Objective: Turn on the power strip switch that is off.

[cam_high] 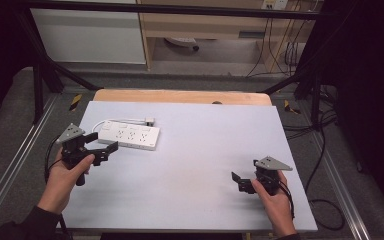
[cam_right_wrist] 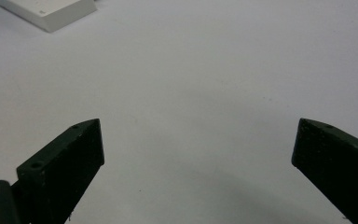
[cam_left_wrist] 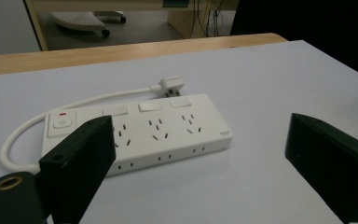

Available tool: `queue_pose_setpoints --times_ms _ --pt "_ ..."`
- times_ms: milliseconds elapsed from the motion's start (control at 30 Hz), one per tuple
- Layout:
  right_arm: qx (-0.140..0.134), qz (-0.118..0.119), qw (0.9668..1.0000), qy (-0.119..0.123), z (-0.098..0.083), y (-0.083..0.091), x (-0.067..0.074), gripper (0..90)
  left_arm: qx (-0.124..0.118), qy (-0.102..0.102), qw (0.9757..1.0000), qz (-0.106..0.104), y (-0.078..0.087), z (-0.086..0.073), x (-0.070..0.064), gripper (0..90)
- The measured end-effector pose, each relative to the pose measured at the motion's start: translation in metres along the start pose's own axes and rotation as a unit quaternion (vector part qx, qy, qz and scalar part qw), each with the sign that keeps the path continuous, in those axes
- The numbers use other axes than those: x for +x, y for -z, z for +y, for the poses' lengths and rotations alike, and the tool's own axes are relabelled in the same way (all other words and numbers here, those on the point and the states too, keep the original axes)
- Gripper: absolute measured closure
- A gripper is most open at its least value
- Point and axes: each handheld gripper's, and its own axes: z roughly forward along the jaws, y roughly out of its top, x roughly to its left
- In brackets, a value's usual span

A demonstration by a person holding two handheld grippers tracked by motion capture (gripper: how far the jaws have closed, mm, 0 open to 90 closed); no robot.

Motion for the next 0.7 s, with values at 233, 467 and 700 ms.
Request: queue_pose_setpoints --times_ms 233,467,700 --pt "-0.001 0.001 1.0 0.0 0.0 0.0 0.0 2.6 -0.003 -0.001 1.0 0.004 -0.015 0.009 -0.001 9.0" --pt "-0.001 0.002 1.0 0.001 0.0 0.001 0.0 2.6 -0.01 0.003 0.9998 0.014 -0.028 0.021 0.003 9.4" --pt "-0.002 0.002 1.0 0.001 0.0 0.001 0.001 2.6 -0.009 -0.002 0.9996 0.025 -0.042 0.031 0.005 9.7"
